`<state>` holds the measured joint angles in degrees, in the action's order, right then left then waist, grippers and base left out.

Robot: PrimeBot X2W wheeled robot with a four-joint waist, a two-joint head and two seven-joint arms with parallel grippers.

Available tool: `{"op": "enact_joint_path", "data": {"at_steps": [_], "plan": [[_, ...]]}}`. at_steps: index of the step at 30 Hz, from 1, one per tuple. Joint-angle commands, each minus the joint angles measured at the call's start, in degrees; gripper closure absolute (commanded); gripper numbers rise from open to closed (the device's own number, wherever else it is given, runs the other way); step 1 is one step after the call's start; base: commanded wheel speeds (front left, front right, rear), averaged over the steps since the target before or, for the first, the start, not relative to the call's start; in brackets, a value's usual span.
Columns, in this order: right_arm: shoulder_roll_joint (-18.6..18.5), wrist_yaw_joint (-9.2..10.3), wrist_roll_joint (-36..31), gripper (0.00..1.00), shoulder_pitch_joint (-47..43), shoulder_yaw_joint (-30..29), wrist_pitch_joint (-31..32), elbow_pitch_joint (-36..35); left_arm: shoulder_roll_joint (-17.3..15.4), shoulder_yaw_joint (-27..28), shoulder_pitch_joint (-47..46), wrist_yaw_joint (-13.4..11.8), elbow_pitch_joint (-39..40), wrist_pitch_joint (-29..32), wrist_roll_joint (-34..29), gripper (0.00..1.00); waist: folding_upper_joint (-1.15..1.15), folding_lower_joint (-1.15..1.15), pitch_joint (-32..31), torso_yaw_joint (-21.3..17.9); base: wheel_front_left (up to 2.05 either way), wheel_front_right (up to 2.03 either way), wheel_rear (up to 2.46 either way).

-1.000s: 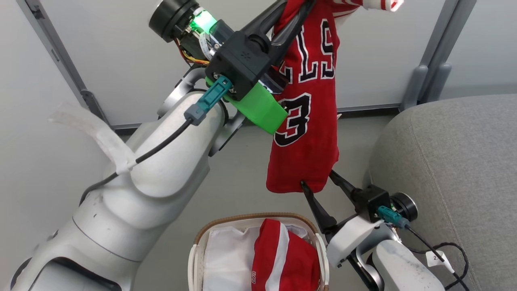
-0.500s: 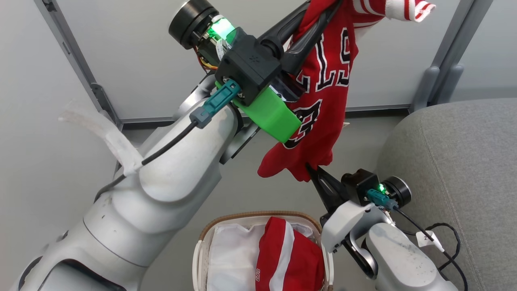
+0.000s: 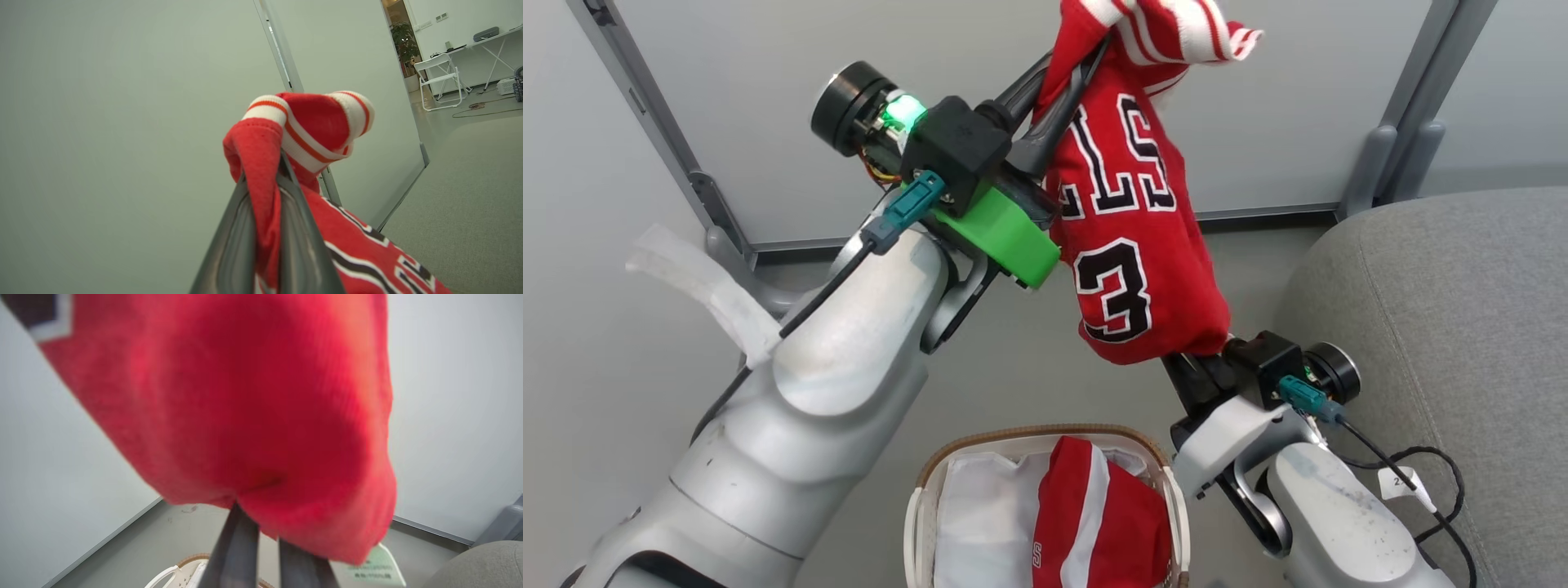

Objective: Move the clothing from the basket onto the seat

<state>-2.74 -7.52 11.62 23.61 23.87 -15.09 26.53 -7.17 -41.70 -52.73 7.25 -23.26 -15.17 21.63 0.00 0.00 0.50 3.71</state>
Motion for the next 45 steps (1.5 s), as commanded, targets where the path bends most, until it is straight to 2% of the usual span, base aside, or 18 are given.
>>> {"op": "enact_joint_path", "data": {"at_steps": [1,2,3,4,5,16,32,45], "plan": [[-0.27,0.06,0.08,1.00,-1.22,-0.67,-0.12,-1.01,-0.56,0.57,1.53,-0.13,-1.05,0.02,0.72,1.00,0.00,0.00,0.06,-0.32,0.00,0.00,0.00],[-0.26,0.06,0.05,1.00,-1.53,-1.28,-0.13,-1.80,-0.69,0.94,2.09,-0.15,-1.74,0.02,0.75,0.76,0.00,0.00,0.10,-0.47,0.00,0.00,0.00],[-0.26,0.06,0.05,1.00,-1.86,-1.75,-0.12,-2.39,-0.80,1.35,2.57,-0.19,-2.42,0.03,1.00,0.61,0.00,0.00,0.12,-0.60,0.00,0.00,0.00],[-0.26,0.06,-0.20,1.00,-2.26,-2.34,-0.12,-3.09,-1.08,1.72,3.27,-0.18,-3.48,0.03,1.23,0.13,0.00,0.00,0.15,-0.78,0.00,0.00,0.00],[-0.26,0.06,-0.44,1.00,-2.54,-2.77,-0.12,-3.58,-1.31,2.00,3.71,-0.20,-4.16,0.03,1.21,0.00,0.00,0.00,0.18,-0.93,0.00,0.00,0.00],[-0.26,0.06,-2.14,1.00,-4.58,-7.79,-0.13,-8.71,-2.13,5.34,10.61,-0.19,-9.77,0.03,1.83,0.00,0.00,0.00,0.64,-2.79,0.00,0.00,0.00],[-0.25,0.06,-4.44,1.00,-5.22,-10.94,-0.13,-12.37,1.38,9.54,25.51,0.26,-2.49,0.03,-0.18,0.00,0.00,0.00,0.72,-4.02,0.00,0.00,0.00],[-0.24,0.06,-6.11,1.00,-2.69,-11.49,-0.13,-12.84,3.19,9.03,31.84,0.34,-2.72,0.03,-0.45,0.00,0.00,0.00,0.62,-5.87,0.00,0.00,0.00]]}}
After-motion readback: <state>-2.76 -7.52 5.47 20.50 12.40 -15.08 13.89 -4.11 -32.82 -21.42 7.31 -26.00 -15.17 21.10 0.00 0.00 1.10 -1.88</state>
